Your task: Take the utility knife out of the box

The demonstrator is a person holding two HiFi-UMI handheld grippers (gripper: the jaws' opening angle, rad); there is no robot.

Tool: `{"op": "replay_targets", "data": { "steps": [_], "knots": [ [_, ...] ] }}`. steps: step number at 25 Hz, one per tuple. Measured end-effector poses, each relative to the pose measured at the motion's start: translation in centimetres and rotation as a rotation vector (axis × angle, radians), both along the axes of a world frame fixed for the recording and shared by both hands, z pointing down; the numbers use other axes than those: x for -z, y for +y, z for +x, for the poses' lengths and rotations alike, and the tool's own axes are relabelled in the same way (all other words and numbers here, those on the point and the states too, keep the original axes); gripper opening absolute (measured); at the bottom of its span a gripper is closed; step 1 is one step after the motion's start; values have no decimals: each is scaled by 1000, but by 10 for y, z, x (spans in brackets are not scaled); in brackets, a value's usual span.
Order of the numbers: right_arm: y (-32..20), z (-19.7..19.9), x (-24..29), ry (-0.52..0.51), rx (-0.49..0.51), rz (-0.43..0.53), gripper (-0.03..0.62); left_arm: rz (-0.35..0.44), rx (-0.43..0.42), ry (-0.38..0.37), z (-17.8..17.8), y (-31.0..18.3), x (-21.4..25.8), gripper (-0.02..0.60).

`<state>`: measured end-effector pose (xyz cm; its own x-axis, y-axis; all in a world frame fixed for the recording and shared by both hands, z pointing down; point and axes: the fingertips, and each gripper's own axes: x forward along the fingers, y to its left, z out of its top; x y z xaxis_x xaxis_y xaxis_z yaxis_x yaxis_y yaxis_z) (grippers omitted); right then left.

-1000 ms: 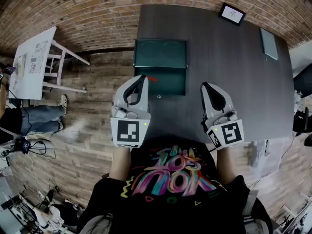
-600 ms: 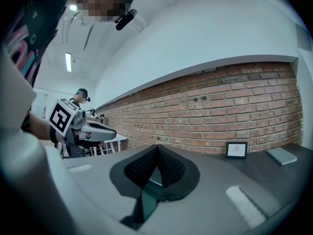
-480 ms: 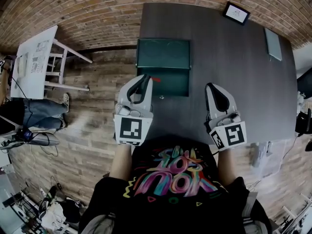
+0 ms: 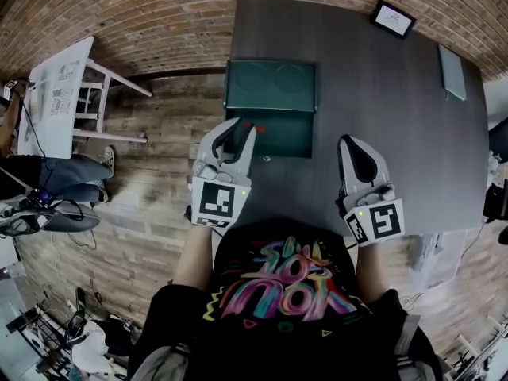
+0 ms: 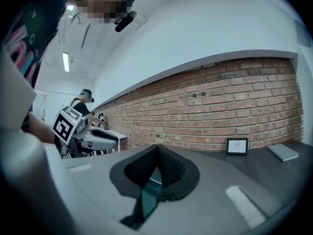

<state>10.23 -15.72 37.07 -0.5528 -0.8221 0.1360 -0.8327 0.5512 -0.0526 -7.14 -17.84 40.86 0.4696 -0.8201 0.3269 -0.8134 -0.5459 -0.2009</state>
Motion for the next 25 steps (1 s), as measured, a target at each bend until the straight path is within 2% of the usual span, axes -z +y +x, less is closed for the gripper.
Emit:
{"op": "replay_targets", "data": {
  "steps": [8, 13, 16, 25],
  "knots": [
    [-4, 6, -8, 11, -9, -24, 2, -73, -122, -76, 6, -3, -35, 119],
    [-6, 9, -14, 18, -13, -40, 2, -143, -159, -127, 6, -3, -68, 135],
    [-8, 12, -16, 15, -16, -45, 2, -172, -206, -195, 10, -6, -85, 143],
    [-9, 21, -27, 10, -27, -71, 2, -256, -355, -461, 16, -5, -143, 149]
  ]
}}
